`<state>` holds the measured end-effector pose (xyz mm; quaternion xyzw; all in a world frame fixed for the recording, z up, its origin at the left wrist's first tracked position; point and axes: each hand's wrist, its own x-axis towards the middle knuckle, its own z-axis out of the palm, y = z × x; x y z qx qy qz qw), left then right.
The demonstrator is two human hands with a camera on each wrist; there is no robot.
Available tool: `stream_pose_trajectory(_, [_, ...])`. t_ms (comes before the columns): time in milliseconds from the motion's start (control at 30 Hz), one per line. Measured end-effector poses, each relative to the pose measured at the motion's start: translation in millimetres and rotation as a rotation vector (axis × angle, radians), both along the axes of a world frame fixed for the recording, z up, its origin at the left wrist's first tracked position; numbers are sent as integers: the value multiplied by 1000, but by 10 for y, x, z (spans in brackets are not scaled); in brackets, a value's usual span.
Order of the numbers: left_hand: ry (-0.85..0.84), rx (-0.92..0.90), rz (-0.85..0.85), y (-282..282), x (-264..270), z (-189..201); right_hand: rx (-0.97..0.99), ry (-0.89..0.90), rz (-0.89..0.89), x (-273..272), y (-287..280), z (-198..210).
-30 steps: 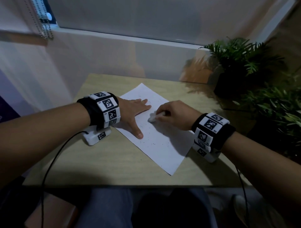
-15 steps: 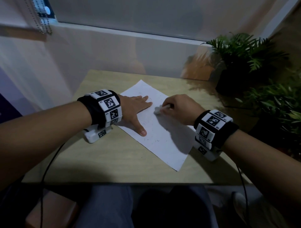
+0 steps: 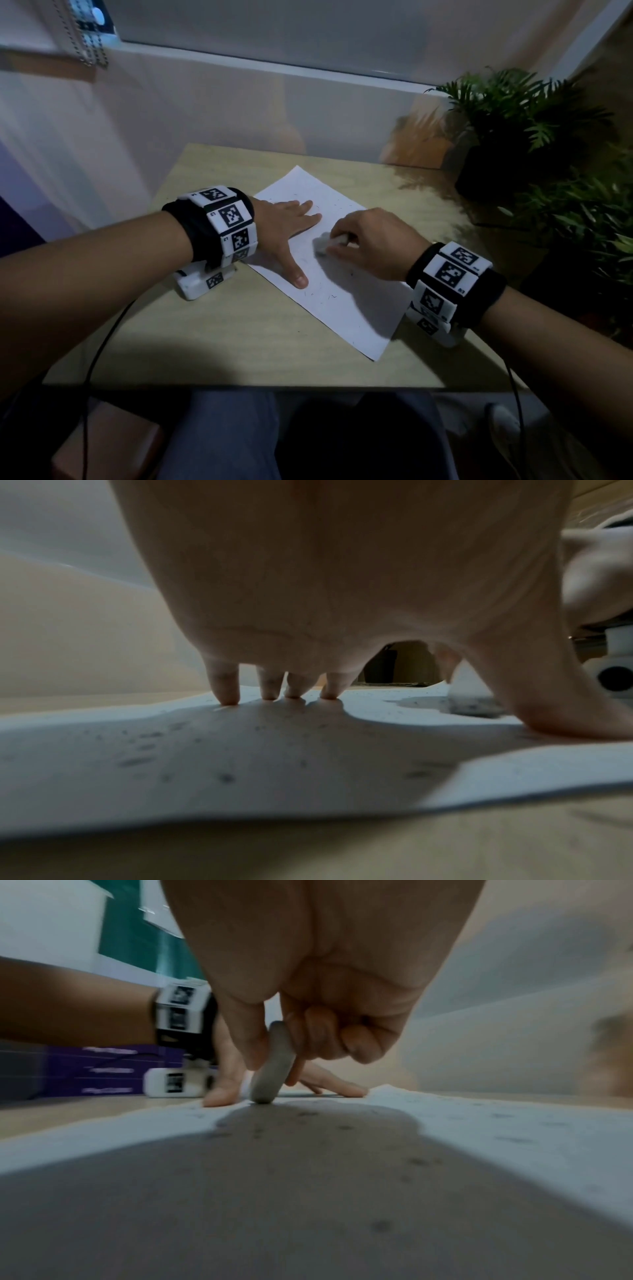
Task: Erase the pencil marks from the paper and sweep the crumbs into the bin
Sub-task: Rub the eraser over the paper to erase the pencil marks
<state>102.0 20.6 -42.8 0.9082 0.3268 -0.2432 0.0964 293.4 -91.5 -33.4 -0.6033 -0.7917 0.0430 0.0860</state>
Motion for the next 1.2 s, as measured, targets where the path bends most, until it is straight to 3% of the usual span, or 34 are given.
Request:
stream_pose_trajectory(67, [1, 1, 0, 1, 9, -6, -125, 123, 78, -67, -69, 30])
stream_pose_trajectory(133, [3, 9, -1, -7, 16, 0, -145, 175, 48, -35, -48, 47])
stream_pose_trajectory(233, [-6, 5, 1, -18, 9, 3, 12, 27, -69, 58, 32, 14])
stream_pose_trajectory(300, [-14, 0, 2, -8, 4, -4, 38, -19, -54, 50, 27, -11])
stream_pose_trajectory(400, [-6, -7, 1, -14, 9, 5, -108, 116, 86, -39, -63, -7])
stream_pose_trajectory(467, [-1, -6, 5, -26, 12, 17, -151, 173, 64, -25, -63, 15])
stream_pose_trajectory(633, [-9, -5, 3, -27, 10, 9, 36, 1, -37, 9, -24, -23])
stream_pose_trajectory(767, [5, -25, 17, -17, 22, 14, -87, 83, 86, -124, -109, -46])
stream_pose_trajectory(833, [13, -19, 28, -21, 24, 12, -87, 101, 24, -80, -74, -29])
stream_pose_trajectory(933, [11, -10, 19, -27, 12, 6, 21, -17, -100, -18, -13, -8])
stream_pose_trajectory(1000, [21, -16, 18, -20, 10, 5, 37, -35, -60, -53, -21, -26])
stream_pose_trajectory(1100, [45, -13, 10, -29, 22, 33, -112, 87, 61, -128, -70, -24])
stream_pose_trajectory(1200, [62, -7, 4, -35, 17, 53, -97, 83, -33, -61, 7, 0])
